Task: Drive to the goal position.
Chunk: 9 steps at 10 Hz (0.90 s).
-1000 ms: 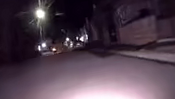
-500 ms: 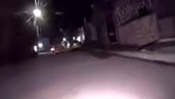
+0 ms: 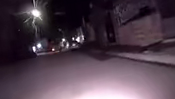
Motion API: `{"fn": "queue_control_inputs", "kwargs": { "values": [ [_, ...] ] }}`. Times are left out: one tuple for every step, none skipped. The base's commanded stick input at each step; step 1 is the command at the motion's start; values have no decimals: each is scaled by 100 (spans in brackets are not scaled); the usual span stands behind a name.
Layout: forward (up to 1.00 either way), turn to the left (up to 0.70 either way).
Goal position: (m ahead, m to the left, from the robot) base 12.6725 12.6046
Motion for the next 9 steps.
{"fn": "queue_control_inputs", "kwargs": {
  "values": [
    [60,0],
    [60,3],
    [60,13],
    [60,15],
    [60,15],
    [60,13],
    [60,0],
    [60,0],
    [60,0]
  ]
}}
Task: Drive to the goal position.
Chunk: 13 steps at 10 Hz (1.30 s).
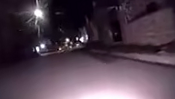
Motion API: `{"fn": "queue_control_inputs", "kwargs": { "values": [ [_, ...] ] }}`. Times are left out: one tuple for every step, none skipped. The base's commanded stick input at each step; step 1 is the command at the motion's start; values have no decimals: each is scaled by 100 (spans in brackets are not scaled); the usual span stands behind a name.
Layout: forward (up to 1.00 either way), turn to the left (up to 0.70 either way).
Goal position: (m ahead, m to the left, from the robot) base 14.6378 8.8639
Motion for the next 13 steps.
{"fn": "queue_control_inputs", "kwargs": {
  "values": [
    [60,0],
    [60,0],
    [60,0],
    [60,0],
    [60,0],
    [60,0],
    [60,0],
    [60,0],
    [60,0],
    [60,0],
    [60,14],
    [60,15],
    [60,7]
  ]
}}
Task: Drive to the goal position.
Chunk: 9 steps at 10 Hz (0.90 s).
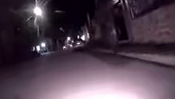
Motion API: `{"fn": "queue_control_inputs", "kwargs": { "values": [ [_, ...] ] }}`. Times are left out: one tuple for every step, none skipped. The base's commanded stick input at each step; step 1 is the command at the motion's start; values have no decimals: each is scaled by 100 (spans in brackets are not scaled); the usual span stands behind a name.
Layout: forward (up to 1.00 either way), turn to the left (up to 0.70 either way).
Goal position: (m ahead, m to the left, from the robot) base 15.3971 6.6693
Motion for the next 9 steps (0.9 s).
{"fn": "queue_control_inputs", "kwargs": {
  "values": [
    [60,0],
    [60,0],
    [60,0],
    [60,0],
    [60,0],
    [60,0],
    [60,0],
    [60,0],
    [60,0]
  ]
}}
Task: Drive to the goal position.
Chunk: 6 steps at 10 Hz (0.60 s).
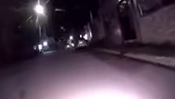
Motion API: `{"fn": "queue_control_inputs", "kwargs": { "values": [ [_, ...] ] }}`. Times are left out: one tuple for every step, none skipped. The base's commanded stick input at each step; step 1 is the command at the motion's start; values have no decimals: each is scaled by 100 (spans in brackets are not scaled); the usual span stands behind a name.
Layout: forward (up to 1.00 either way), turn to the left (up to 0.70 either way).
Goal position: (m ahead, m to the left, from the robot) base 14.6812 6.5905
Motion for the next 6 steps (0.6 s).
{"fn": "queue_control_inputs", "kwargs": {
  "values": [
    [60,0],
    [60,0],
    [60,3],
    [60,12],
    [60,15],
    [60,10]
  ]
}}
